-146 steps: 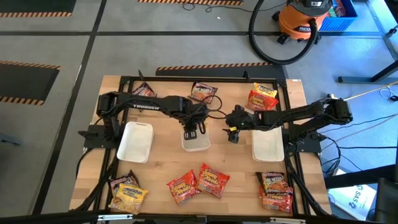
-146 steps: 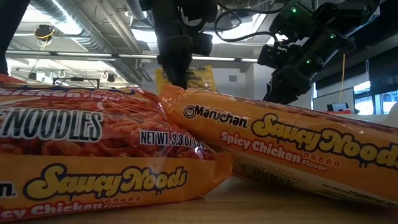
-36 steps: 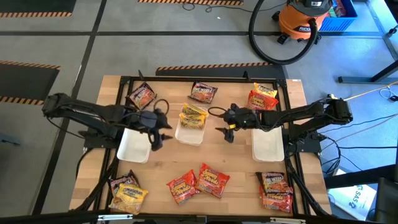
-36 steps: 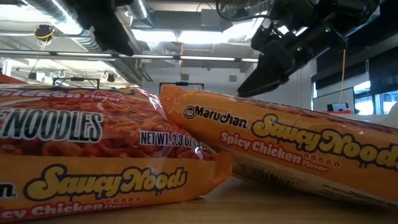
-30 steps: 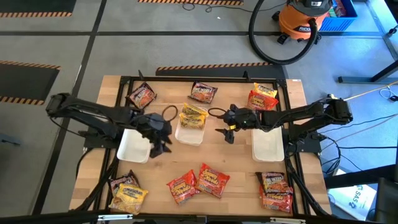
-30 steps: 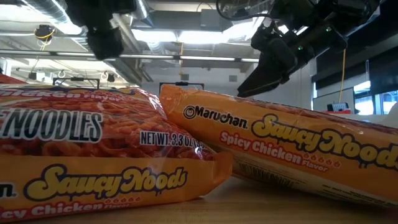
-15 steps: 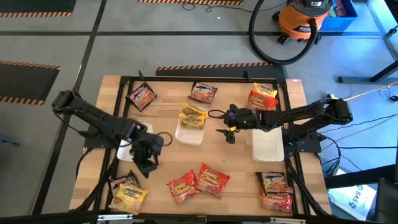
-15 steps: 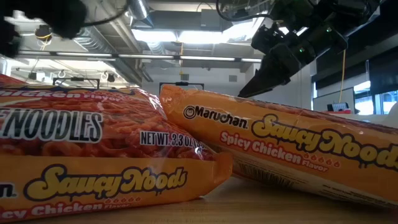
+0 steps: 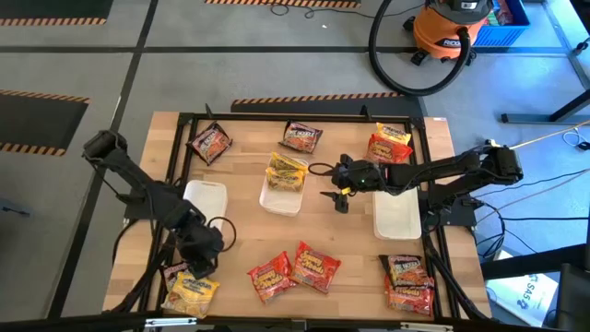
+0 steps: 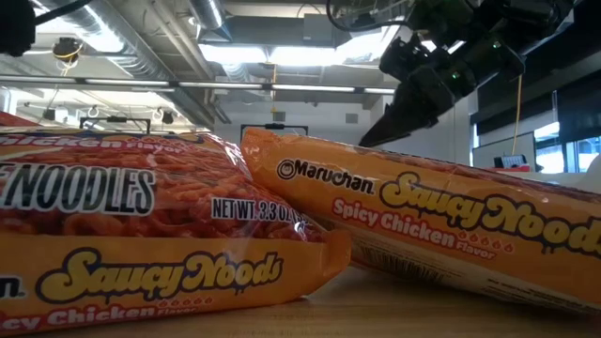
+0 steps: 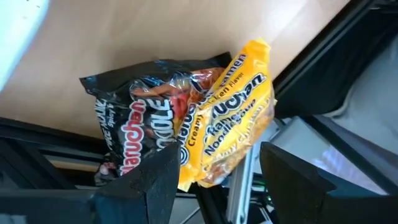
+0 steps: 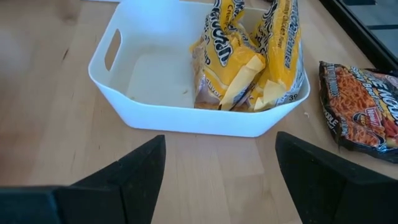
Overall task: Sort Maruchan noodles
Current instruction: Put the bottom yellow noodle pack into the center white bin
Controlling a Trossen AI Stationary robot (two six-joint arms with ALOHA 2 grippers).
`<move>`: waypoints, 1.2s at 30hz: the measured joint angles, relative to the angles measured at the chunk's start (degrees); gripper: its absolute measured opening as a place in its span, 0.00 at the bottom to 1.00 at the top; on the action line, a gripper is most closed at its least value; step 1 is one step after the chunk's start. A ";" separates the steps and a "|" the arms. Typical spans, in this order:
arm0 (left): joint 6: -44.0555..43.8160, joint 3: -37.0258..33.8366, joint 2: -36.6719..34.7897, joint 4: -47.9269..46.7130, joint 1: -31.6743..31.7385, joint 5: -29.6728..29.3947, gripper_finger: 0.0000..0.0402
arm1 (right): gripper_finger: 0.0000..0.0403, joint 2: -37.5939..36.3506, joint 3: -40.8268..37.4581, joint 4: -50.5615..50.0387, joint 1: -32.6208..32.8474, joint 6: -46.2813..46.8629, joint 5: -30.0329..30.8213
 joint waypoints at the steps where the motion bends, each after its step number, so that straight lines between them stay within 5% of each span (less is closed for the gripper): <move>1: 0.02 0.00 0.47 0.01 -0.31 0.00 0.53 | 0.70 0.00 0.00 0.27 0.02 0.02 0.00; 36: -8.79 -13.55 1.70 24.65 -6.20 6.20 0.53 | 0.70 0.02 0.00 0.67 0.00 0.27 1.07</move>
